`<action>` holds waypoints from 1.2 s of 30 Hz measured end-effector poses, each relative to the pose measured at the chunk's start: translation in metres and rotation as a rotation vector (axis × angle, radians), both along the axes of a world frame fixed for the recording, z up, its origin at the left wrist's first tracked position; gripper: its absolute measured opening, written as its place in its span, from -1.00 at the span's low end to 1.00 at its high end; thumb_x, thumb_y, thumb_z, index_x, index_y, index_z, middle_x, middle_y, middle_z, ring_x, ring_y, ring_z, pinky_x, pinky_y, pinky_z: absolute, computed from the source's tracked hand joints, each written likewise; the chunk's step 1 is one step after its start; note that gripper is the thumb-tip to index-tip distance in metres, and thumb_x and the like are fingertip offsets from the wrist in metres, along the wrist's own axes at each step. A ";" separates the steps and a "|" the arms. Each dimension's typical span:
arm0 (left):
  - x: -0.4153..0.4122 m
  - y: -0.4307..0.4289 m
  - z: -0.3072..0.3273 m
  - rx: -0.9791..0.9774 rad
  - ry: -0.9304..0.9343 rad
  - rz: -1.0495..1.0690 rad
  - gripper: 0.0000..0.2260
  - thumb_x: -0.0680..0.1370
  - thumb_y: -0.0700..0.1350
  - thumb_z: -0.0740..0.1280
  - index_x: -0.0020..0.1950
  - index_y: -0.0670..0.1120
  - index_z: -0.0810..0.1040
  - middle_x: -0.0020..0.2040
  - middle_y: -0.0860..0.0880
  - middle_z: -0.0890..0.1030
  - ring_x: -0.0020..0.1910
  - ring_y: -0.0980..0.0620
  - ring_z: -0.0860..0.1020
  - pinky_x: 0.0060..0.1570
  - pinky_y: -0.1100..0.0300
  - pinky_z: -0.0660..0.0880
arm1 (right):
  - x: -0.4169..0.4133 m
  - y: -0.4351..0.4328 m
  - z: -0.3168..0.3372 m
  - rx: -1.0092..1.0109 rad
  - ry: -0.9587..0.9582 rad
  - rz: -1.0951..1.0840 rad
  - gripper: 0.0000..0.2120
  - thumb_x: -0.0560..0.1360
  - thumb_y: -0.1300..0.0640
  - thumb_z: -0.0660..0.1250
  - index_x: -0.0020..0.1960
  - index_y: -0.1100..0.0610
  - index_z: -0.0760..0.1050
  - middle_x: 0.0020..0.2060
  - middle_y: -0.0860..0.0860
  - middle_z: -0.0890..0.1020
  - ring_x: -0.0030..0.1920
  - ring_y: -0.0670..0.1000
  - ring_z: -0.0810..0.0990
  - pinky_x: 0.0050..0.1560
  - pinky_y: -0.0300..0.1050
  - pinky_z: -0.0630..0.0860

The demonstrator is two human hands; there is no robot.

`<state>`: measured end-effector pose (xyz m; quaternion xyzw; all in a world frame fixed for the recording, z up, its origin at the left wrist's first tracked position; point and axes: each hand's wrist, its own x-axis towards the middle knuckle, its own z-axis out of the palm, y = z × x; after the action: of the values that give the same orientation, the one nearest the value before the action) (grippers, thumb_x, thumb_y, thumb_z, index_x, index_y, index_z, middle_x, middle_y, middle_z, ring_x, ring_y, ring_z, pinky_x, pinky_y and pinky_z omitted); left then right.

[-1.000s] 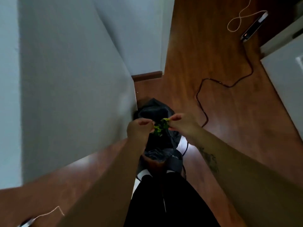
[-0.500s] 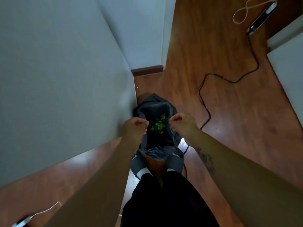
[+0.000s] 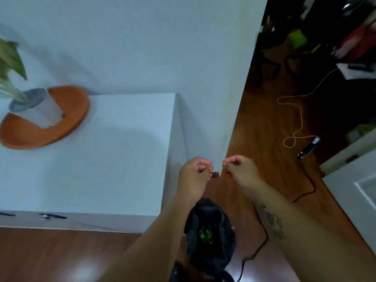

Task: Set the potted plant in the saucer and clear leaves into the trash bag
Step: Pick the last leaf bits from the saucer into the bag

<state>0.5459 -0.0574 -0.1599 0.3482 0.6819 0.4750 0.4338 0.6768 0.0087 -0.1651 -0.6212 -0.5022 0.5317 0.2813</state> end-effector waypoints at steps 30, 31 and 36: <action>-0.543 -0.098 0.088 0.015 0.976 0.258 -0.40 0.38 0.20 0.48 0.23 -0.18 0.52 0.15 -0.18 0.62 0.15 -0.23 0.55 0.16 -0.08 0.45 | -0.434 -0.042 0.083 0.336 -0.288 0.669 -0.40 0.39 0.09 0.46 0.40 -0.03 0.39 0.19 0.16 0.42 0.11 0.11 0.50 0.08 -0.10 0.52; -0.551 -0.095 0.087 -0.131 0.920 0.226 -0.23 0.33 0.31 0.46 0.35 -0.15 0.42 0.29 -0.18 0.55 0.26 -0.24 0.49 0.25 -0.12 0.41 | -0.438 -0.043 0.081 0.361 -0.371 0.678 -0.41 0.37 0.02 0.48 0.37 -0.07 0.41 0.19 0.16 0.41 0.17 0.14 0.47 0.18 -0.02 0.49; -0.568 -0.092 0.073 -0.313 0.779 -0.032 0.26 0.10 0.48 0.45 0.57 -0.05 -0.07 0.58 -0.12 0.14 0.49 -0.21 0.25 0.42 -0.15 0.27 | -0.445 -0.047 0.074 0.575 -0.723 0.593 -0.55 0.33 -0.25 0.39 0.20 -0.23 0.50 0.11 0.01 0.51 0.13 0.11 0.44 0.06 -0.05 0.43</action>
<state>-0.0220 -0.1498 -0.0869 0.4424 0.8534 0.1915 0.1986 0.2315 -0.0386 -0.0912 -0.4944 -0.8454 0.1822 0.0875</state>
